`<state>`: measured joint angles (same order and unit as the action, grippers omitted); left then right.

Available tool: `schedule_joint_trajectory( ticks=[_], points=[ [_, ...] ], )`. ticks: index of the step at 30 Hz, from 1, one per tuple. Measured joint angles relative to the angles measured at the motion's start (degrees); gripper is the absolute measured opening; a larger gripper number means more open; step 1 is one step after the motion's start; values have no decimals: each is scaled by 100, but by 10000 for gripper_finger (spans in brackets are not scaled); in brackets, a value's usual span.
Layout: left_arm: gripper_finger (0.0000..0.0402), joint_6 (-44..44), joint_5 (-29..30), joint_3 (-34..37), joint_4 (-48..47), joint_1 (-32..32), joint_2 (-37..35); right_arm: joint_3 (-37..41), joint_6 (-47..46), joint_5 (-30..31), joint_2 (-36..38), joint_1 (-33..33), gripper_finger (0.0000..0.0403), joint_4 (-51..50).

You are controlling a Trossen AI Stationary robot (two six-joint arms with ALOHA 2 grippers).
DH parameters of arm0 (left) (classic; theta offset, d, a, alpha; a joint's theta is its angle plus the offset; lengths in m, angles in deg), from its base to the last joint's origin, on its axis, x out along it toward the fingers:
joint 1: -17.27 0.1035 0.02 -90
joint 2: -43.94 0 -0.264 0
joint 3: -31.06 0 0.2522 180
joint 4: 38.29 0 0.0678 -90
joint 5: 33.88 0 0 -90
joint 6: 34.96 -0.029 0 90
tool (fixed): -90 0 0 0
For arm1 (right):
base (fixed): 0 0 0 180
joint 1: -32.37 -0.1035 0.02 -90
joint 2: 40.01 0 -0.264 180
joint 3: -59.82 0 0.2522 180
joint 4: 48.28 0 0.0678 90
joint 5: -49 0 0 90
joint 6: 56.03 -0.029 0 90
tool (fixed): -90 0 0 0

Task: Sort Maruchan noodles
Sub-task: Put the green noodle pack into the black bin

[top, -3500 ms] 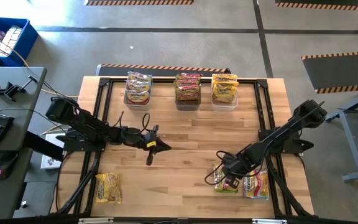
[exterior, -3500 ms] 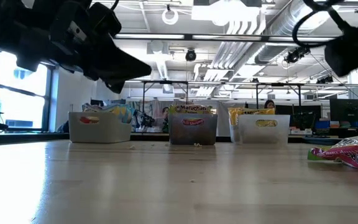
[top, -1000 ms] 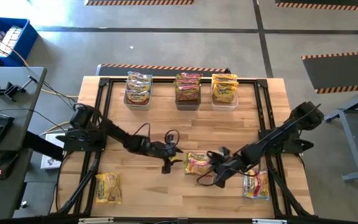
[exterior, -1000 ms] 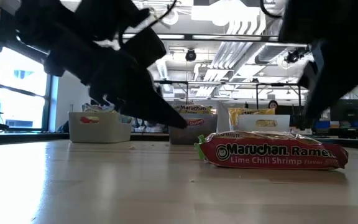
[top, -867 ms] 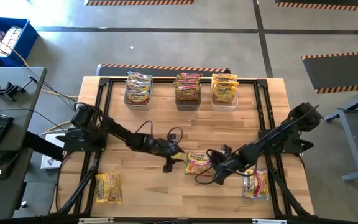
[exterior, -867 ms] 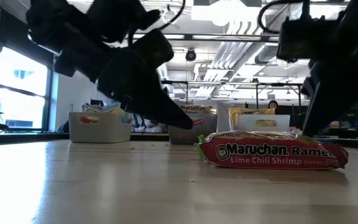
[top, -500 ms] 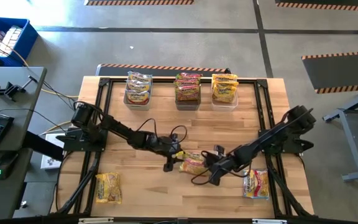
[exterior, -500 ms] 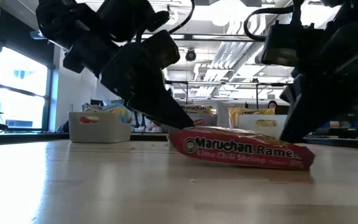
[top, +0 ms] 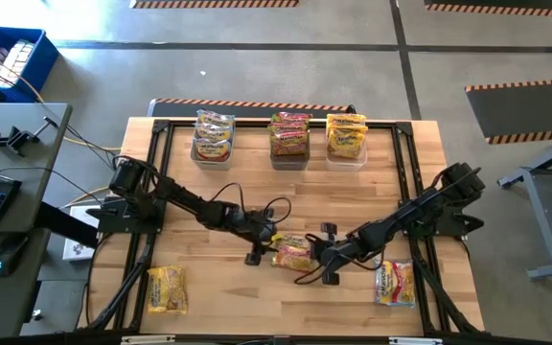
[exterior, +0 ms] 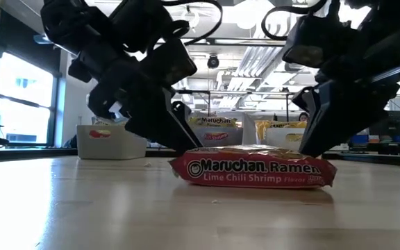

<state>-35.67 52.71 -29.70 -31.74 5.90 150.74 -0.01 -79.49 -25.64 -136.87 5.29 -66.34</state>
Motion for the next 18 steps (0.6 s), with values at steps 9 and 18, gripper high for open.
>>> schedule_joint_trajectory(
  ticks=[9,18],
  points=[
    [78,-149,-708,-7,-465,254,-66,7,868,-319,0,312,0,337],
    [6,-542,-865,165,-982,603,-454,7,2112,-944,124,1129,0,671]
  ],
)
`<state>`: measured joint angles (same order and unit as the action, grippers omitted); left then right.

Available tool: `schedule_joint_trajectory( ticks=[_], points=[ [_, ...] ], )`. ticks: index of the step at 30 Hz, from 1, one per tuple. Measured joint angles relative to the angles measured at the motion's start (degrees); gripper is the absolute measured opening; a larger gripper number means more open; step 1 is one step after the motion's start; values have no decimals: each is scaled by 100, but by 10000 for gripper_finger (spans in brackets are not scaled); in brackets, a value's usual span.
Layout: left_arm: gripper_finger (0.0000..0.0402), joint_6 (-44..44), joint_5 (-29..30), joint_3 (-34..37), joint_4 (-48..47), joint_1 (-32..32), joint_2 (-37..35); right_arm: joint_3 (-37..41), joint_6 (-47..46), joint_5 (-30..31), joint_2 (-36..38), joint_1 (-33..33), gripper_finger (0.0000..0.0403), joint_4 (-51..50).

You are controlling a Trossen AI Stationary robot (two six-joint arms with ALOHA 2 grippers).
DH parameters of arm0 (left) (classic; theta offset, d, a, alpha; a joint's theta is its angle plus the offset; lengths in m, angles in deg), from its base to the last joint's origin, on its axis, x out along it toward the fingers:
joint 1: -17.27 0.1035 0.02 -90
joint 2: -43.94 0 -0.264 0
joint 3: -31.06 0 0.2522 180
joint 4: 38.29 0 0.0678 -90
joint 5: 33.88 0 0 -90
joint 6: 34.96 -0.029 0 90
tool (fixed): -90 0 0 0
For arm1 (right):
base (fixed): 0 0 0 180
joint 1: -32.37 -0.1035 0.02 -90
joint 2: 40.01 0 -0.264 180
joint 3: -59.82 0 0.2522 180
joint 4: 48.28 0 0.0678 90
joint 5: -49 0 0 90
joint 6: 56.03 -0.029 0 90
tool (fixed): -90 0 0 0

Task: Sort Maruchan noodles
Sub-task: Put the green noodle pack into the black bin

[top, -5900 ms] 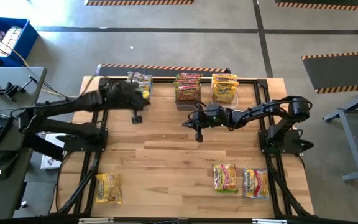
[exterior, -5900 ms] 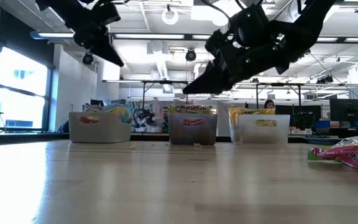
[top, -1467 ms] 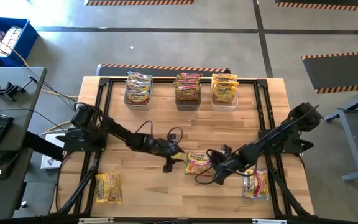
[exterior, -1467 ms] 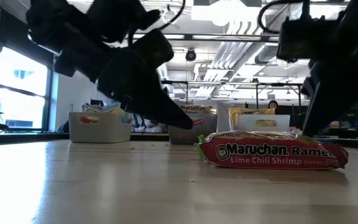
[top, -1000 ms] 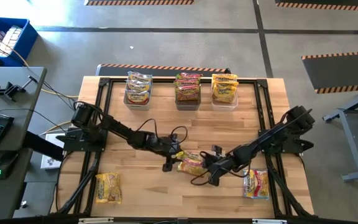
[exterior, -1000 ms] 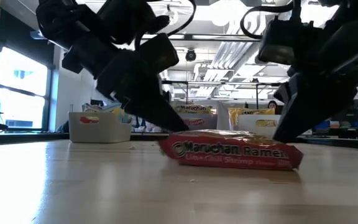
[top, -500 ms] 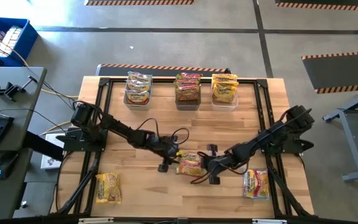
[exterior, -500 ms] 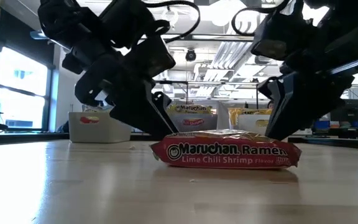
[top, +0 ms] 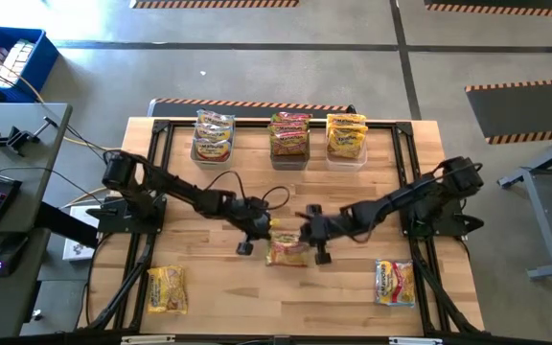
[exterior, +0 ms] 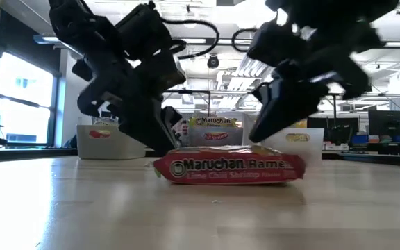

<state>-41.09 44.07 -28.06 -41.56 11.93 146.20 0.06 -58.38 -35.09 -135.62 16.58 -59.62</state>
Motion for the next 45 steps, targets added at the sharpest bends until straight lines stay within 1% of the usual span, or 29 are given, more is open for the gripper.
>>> schedule_joint_trajectory(
  ticks=[6,9,12,15,17,20,23,26,29,32,34,36,39,41,43,45],
  points=[
    [1,-132,56,239,17,206,-4,2,-15,-796,313,616,0,-175],
    [1,-339,69,338,90,288,-8,2,-133,-1022,473,852,0,-131],
    [0,-441,226,505,467,339,-11,2,-823,-1096,505,1117,0,55],
    [0,-564,534,579,689,351,-22,2,-1440,-1638,505,1475,9,12],
    [0,-710,781,581,774,332,-24,2,-1748,-2135,505,1700,28,30],
    [0,-796,1036,583,1001,287,-24,0,-2207,-2872,472,1937,75,181],
    [0,-761,1121,583,1183,234,-24,0,-2600,-3237,387,1998,135,197],
    [0,-754,1151,583,1324,174,-24,0,-2929,-3352,191,1952,196,194],
    [0,-756,1151,583,1406,146,-24,0,-3023,-3294,-40,1863,242,342],
    [0,-716,1148,583,1453,176,-24,0,-3022,-3290,-289,1757,262,661],
    [2,-584,1192,583,1497,235,-24,-1,-3021,-3293,-404,1693,265,901],
    [8,-585,1273,581,1487,283,-40,0,-2944,-3296,-452,1650,265,924],
    [25,-892,1141,549,1229,388,-201,0,-2824,-3290,-468,1611,265,940],
    [40,-941,820,432,985,498,-286,0,-2813,-3292,-468,1609,265,944],
    [57,-886,250,271,608,642,-332,0,-2758,-3292,-468,1607,265,946],
    [76,-794,-451,95,192,824,-331,0,-2726,-3290,-468,1607,265,946]
  ],
)
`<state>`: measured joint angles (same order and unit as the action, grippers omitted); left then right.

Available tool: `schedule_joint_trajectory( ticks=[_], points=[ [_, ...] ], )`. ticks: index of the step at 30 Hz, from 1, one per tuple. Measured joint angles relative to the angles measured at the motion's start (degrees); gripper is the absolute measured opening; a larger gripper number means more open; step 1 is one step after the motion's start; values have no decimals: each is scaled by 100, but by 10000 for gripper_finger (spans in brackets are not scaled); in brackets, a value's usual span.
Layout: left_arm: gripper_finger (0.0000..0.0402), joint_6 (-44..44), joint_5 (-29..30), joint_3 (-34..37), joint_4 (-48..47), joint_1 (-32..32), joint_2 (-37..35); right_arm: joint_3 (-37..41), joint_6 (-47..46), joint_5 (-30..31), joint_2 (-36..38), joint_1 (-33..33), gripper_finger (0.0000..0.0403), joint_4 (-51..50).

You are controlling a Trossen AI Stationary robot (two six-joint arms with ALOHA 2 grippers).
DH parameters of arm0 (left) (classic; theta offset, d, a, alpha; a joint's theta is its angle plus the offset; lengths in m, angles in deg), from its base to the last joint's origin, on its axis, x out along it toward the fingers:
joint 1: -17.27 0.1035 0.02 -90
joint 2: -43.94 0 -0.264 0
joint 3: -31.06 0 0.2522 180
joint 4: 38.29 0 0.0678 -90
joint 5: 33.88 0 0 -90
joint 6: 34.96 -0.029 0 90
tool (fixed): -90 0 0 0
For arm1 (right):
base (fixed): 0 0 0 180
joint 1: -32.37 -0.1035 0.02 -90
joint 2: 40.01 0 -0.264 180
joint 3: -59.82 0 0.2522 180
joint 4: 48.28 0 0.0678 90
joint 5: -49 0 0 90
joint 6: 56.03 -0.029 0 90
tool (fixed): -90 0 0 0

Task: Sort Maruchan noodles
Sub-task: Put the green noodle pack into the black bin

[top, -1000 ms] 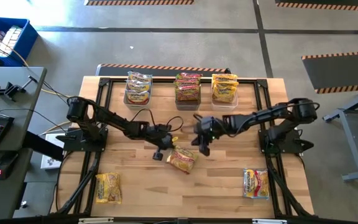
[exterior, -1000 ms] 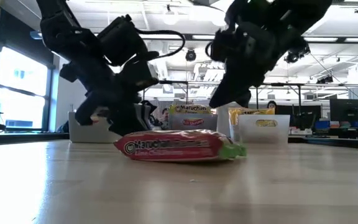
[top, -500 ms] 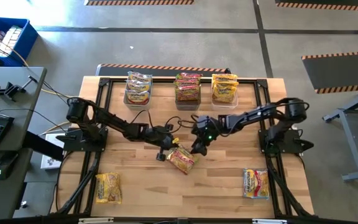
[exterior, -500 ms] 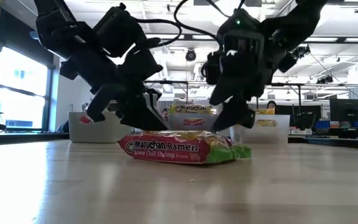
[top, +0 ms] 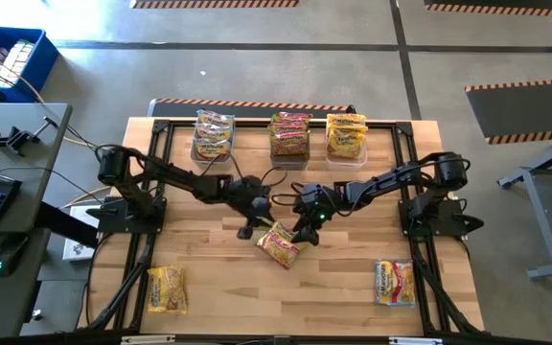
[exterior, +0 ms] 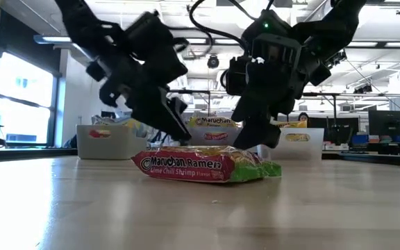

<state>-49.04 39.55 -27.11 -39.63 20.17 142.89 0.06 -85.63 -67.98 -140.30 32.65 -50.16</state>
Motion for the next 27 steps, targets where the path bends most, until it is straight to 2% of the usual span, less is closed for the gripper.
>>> schedule_joint_trajectory(
  ticks=[2,12,14,20,22,24,27],
  points=[
    [98,38,-536,-169,-304,151,118,0,31,0,0,0,265,0],
    [202,-257,-1537,-502,-496,702,407,0,165,0,0,0,265,45],
    [214,-322,-1549,-606,-428,718,584,0,179,2,0,0,265,46],
    [220,-588,-1612,-774,-464,723,1181,0,267,1,0,-2,265,85],
    [217,-761,-1896,-812,-465,727,1326,0,268,3,0,-2,265,87],
    [210,-901,-2131,-822,-434,732,1401,0,289,2,1,-2,265,90],
    [190,-1006,-2154,-823,-442,721,1411,0,299,2,0,-2,265,90]
  ],
)
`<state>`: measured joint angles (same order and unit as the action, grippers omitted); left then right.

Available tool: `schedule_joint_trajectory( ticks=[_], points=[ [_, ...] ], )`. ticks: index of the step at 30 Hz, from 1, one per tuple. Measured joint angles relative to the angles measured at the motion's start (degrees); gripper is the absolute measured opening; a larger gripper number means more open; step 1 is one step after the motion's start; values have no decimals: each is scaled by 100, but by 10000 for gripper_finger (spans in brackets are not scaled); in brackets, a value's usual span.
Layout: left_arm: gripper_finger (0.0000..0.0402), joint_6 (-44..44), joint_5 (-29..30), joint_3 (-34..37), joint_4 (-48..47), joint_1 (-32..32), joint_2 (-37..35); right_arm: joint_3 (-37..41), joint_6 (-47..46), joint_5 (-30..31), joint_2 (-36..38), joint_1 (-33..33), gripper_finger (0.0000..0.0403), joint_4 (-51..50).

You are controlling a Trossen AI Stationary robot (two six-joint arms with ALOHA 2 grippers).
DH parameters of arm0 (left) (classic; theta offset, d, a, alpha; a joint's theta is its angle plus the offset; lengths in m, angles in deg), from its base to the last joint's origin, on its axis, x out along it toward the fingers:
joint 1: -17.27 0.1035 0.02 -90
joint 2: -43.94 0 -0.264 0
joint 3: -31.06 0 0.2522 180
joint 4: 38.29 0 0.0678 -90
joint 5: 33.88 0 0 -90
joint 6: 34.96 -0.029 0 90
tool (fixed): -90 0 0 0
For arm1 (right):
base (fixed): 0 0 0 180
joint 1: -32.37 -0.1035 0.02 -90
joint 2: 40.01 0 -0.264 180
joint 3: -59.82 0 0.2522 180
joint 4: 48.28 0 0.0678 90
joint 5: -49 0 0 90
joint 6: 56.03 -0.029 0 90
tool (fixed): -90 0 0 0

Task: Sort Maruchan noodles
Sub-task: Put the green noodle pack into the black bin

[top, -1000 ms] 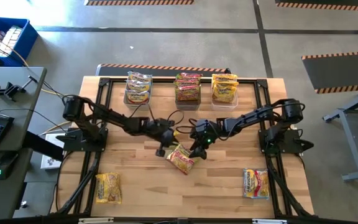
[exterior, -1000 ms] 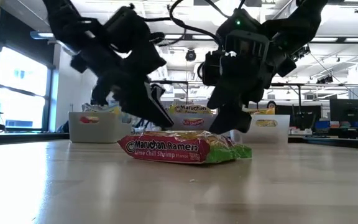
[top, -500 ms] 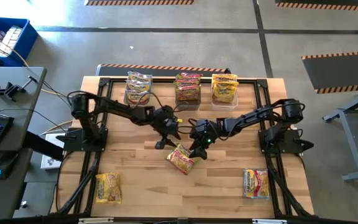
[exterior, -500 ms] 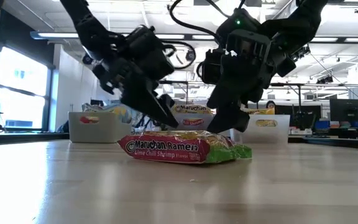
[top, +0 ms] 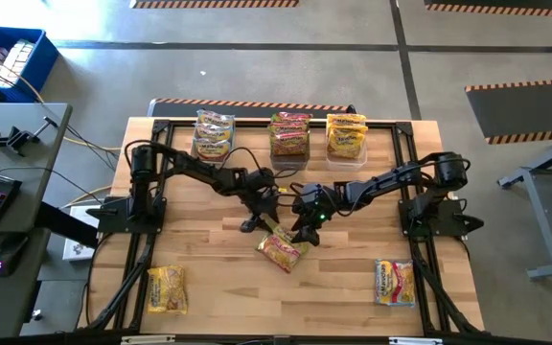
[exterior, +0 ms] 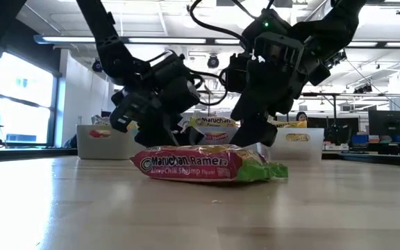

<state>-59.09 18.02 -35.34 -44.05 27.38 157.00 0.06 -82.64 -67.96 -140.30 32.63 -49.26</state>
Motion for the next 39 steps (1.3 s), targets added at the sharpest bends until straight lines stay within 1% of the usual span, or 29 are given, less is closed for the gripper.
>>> schedule_joint_trajectory(
  ticks=[4,9,10,11,13,17,23,27,32,35,39],
  points=[
    [138,-3,-94,11,97,-22,15,0,-40,1,2,1,265,-2],
    [37,-403,-185,13,155,-172,15,0,-198,61,2,7,265,-1],
    [19,-446,-170,13,197,-200,15,0,-304,116,-12,7,265,17],
    [10,-447,-111,13,240,-221,5,0,-390,132,-38,2,265,40],
    [10,-515,52,17,254,-263,-67,0,-547,142,-143,-21,265,53],
    [3,-640,370,17,278,-336,-311,0,-578,136,-347,-84,265,211],
    [1,-585,465,20,233,-359,-712,-2,-597,25,-547,-161,265,836],
    [1,-551,739,17,212,-357,-945,-2,-711,-9,-761,-275,265,1243],
    [0,-446,760,17,175,-310,-1119,-2,-957,4,-958,-421,265,1819],
    [0,-401,841,20,101,-289,-1184,-2,-973,207,-964,-507,262,1900],
    [0,-339,1264,20,49,-264,-1297,-2,-1226,676,-964,-570,236,1893]
  ],
)
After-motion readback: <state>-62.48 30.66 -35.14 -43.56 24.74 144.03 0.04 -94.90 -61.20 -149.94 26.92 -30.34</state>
